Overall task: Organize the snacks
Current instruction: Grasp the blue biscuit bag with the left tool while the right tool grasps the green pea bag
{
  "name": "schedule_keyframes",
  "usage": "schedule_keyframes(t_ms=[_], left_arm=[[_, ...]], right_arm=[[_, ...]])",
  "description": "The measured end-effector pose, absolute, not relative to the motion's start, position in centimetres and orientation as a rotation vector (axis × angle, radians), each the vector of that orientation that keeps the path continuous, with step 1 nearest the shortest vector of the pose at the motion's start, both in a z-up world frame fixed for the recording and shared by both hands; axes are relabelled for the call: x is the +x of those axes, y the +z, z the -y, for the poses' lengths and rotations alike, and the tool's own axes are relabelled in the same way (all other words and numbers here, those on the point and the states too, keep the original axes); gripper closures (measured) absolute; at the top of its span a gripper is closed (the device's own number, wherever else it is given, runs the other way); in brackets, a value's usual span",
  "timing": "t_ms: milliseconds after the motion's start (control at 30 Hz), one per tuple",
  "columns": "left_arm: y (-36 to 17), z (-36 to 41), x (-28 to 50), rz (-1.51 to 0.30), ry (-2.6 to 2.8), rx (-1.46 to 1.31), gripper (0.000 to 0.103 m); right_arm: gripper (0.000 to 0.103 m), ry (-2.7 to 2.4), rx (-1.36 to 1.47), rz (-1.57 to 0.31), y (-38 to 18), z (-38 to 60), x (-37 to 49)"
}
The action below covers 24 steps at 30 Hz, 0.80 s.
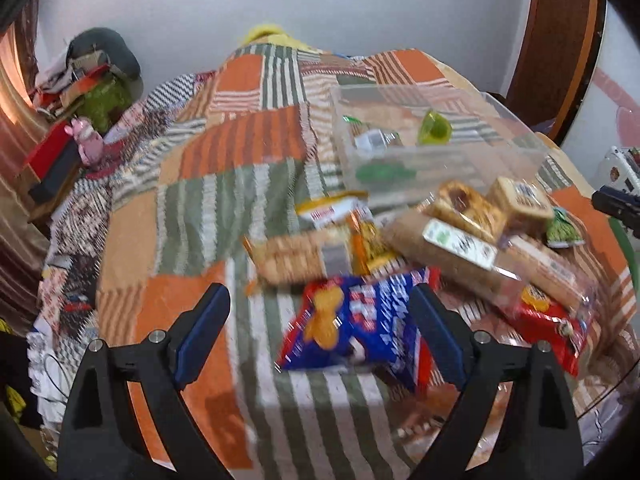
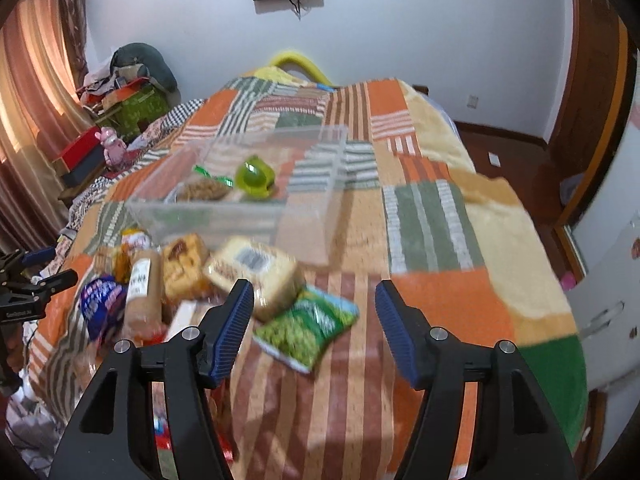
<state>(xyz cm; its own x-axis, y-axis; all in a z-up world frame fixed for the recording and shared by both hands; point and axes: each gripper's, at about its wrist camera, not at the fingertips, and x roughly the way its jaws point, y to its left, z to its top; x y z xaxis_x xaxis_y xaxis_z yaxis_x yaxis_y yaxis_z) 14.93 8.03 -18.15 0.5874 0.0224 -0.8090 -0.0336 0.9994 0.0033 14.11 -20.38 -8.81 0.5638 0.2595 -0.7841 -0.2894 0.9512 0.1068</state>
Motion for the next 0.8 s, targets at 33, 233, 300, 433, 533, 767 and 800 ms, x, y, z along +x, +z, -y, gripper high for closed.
schedule_keyframes(t_ms=[33,233,300,433,533,767,800], left_arm=[[-18.4,-7.9,14.7,-0.948,0.027,-0.017,0.011],[-20.7,-5.8,14.7,-1.001,-0.013,0.023,0.011],[-21.4,-5.2,15.0,-1.016,-0.014,0.036,0.011],[-22.4,-5.7,15.8,-1.034,-0.034,-0.028,0.01],[-22.9,-6.3,16.4,-1.034,-0.022,-0.066,0.006],[-24.5,-6.9,17.8,-1.075,0.02,-0.097,0.003],[-24.9,-7.0,17.9,-1.081,0.03,-0.096,0.003]], right_arm=[[0.043,0.32,-0.033,-0.926,-9.2,20.6,13.9],[0.04,0.309,-0.013,-0.975,-10.9,20.8,13.9],[0.04,0.308,-0.005,-0.987,-11.4,20.6,14.4],[0.04,0.306,-0.006,-1.005,-12.3,20.1,15.1],[0.04,0.312,0.001,-1.028,-13.2,19.7,15.5],[0.038,0.328,-0.002,-1.046,-14.3,19.1,15.6],[0.038,0.329,-0.003,-1.045,-14.4,19.0,15.7]])
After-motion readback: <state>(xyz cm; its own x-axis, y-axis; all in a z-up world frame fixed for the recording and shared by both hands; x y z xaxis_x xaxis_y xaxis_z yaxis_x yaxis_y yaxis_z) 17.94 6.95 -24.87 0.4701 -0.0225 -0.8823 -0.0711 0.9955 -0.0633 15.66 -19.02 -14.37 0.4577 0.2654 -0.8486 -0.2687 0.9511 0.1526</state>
